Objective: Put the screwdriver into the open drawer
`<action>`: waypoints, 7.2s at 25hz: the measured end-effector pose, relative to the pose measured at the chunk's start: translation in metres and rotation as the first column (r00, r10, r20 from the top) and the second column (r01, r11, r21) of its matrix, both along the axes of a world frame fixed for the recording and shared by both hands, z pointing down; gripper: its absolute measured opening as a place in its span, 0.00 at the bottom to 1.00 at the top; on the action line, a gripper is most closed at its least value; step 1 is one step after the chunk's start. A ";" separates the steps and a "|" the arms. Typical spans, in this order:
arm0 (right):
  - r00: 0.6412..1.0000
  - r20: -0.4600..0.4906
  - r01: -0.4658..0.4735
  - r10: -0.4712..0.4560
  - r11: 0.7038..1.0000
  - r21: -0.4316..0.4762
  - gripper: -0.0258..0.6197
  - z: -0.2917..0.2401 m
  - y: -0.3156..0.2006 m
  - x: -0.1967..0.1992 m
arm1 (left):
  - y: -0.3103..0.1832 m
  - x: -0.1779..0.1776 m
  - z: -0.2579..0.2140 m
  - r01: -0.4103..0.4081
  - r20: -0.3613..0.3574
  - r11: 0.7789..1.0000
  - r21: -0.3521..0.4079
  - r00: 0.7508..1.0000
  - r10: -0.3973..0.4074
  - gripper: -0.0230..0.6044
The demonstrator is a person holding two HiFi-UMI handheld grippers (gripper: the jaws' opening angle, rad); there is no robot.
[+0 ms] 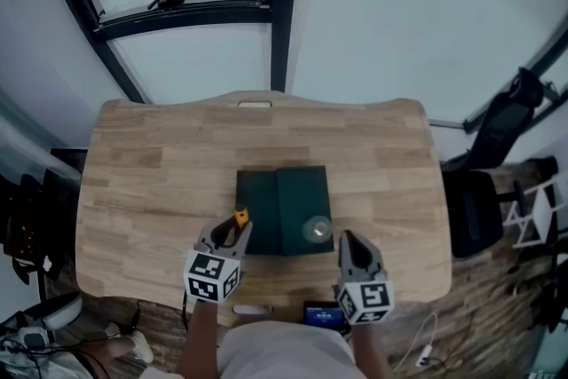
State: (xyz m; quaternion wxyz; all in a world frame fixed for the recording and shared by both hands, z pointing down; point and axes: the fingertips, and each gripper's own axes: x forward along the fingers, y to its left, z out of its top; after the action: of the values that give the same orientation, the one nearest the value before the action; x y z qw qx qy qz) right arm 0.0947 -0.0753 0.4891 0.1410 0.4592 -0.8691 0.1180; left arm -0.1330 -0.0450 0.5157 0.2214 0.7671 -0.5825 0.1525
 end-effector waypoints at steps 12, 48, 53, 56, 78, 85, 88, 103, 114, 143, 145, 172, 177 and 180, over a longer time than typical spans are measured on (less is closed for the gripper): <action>1.000 -0.014 -0.003 0.003 0.999 -0.039 0.04 0.019 -0.005 0.004 | 0.000 0.003 0.036 -0.031 0.044 0.996 -0.084 0.998 0.035 0.21; 0.999 -0.050 -0.002 -0.003 0.994 -0.105 0.04 0.045 -0.023 0.004 | -0.003 0.012 0.098 -0.113 0.045 0.947 -0.300 0.990 0.132 0.21; 0.999 -0.051 -0.004 -0.002 0.995 -0.102 0.04 0.045 -0.028 0.003 | -0.005 0.013 0.102 -0.123 0.038 0.939 -0.322 0.989 0.143 0.21; 0.999 -0.048 -0.008 0.003 0.994 -0.106 0.04 0.045 -0.031 0.004 | -0.008 0.016 0.104 -0.128 0.034 0.934 -0.335 0.988 0.148 0.21; 0.998 -0.060 -0.027 0.018 0.988 -0.153 0.04 0.065 -0.043 0.001 | -0.018 0.016 0.123 -0.089 -0.012 0.892 -0.443 0.996 0.094 0.21; 0.998 -0.063 -0.042 0.032 0.985 -0.169 0.04 0.072 -0.046 0.002 | -0.019 0.017 0.127 -0.096 -0.011 0.874 -0.477 0.995 0.103 0.21; 0.997 -0.063 -0.043 0.033 0.984 -0.173 0.04 0.073 -0.047 0.001 | -0.020 0.018 0.129 -0.095 -0.013 0.863 -0.496 0.995 0.102 0.21; 0.997 -0.061 -0.066 0.056 0.980 -0.186 0.04 0.081 -0.049 0.002 | -0.016 0.021 0.142 -0.094 0.019 0.757 -0.646 0.990 0.139 0.21; 0.996 -0.052 -0.078 0.069 0.978 -0.194 0.04 0.084 -0.047 0.006 | -0.018 0.023 0.141 -0.104 0.050 0.704 -0.703 0.980 0.195 0.21; 0.997 -0.046 -0.072 0.064 0.978 -0.195 0.04 0.082 -0.048 0.010 | -0.029 0.029 0.134 -0.107 -0.012 0.763 -0.638 0.992 0.129 0.21; 0.997 -0.047 -0.072 0.064 0.978 -0.197 0.04 0.082 -0.048 0.011 | -0.031 0.029 0.133 -0.102 -0.016 0.769 -0.631 0.993 0.118 0.21; 0.997 -0.045 -0.069 0.060 0.975 -0.213 0.04 0.090 -0.050 0.012 | -0.045 0.019 0.151 -0.042 0.122 0.647 -0.761 0.971 0.206 0.21; 0.997 -0.046 -0.071 0.062 0.974 -0.217 0.04 0.092 -0.049 0.015 | -0.044 0.034 0.152 -0.066 -0.020 0.635 -0.770 0.997 0.079 0.21; 0.997 -0.048 -0.075 0.067 0.974 -0.215 0.04 0.090 -0.049 0.016 | -0.044 0.036 0.154 -0.045 -0.008 0.647 -0.761 0.998 0.060 0.21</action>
State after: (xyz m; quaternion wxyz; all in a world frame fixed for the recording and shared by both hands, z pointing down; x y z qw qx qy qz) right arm 0.1111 -0.1245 0.5792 0.2034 0.4741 -0.8311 0.2078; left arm -0.0968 -0.0893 0.6700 0.5128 0.6187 -0.4445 0.3959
